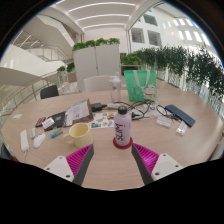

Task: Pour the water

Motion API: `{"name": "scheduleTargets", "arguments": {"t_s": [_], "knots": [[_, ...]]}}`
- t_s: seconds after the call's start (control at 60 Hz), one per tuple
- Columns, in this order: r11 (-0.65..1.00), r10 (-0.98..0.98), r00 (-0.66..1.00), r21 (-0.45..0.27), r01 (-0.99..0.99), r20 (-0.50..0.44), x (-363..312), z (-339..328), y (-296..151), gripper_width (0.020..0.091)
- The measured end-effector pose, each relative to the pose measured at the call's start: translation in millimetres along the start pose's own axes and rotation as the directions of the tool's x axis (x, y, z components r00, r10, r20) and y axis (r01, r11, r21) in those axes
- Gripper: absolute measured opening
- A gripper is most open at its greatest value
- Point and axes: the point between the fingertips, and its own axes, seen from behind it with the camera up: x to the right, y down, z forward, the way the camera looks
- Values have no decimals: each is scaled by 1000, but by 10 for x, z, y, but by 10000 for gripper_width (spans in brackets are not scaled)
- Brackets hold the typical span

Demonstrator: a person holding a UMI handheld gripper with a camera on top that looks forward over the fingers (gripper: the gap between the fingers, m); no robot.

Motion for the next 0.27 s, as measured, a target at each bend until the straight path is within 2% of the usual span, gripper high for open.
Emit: {"name": "scheduleTargets", "arguments": {"t_s": [0.15,0.267], "knots": [[999,-10,999,33,11,-53,-468,-896,-54,836],[999,6,999,49,-4,-50,-832,-1396,-118,830]]}}
